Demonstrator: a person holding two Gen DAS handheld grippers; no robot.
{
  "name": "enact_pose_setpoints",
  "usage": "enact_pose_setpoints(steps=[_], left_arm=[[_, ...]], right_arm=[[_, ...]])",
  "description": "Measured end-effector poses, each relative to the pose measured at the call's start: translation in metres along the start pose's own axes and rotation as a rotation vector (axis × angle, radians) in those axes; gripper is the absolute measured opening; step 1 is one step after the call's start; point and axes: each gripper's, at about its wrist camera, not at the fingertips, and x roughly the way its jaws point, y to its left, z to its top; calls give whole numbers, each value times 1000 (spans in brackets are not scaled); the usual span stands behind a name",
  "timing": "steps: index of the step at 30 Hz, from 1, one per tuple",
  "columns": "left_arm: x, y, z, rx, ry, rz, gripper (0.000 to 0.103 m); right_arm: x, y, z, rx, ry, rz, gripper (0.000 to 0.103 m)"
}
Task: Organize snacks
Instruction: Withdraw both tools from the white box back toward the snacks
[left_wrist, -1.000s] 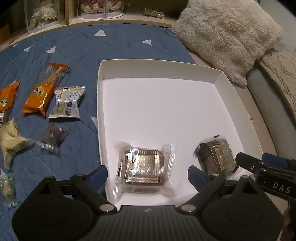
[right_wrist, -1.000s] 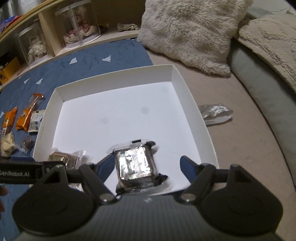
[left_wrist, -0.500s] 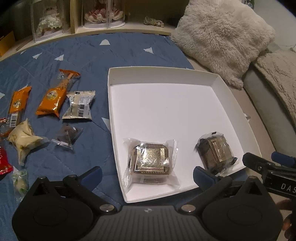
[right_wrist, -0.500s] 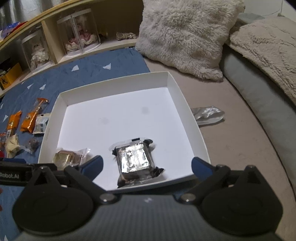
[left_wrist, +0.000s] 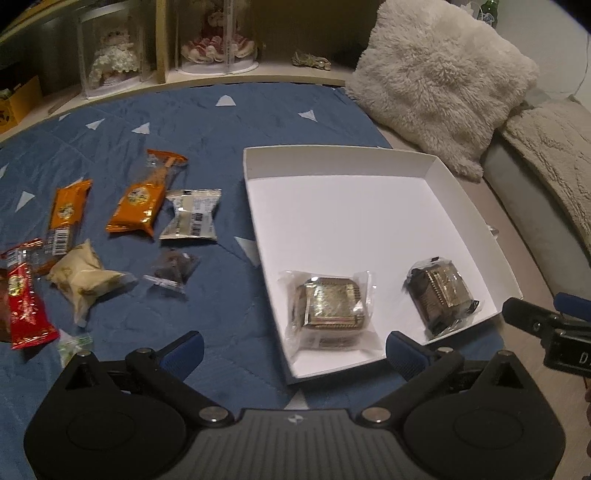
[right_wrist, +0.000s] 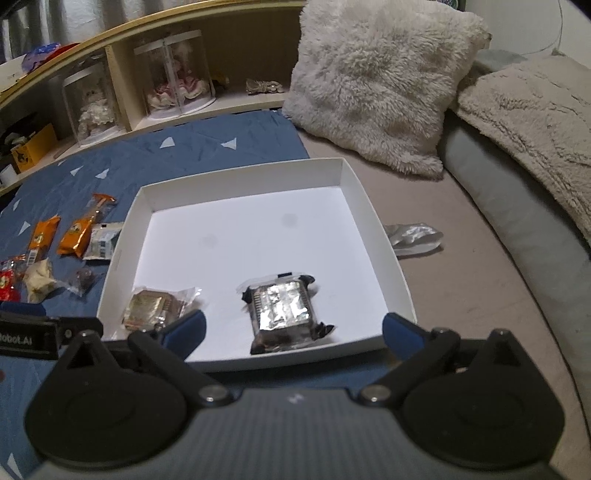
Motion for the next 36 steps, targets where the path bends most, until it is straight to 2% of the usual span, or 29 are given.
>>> enact_pose_setpoints(steps=[17,28,36], left_arm=[[-44,64,-9,-16,-45,62,103],[-64,130,-10,-71,-63,125,103],[-68,181,-18,-142,-84,166,103]], right_arm=[[-20,29,-1,-17,-54,38,102],[-17,75,-2,-82,-63,77,102],[-8,124,-6,-118,-61,149,102]])
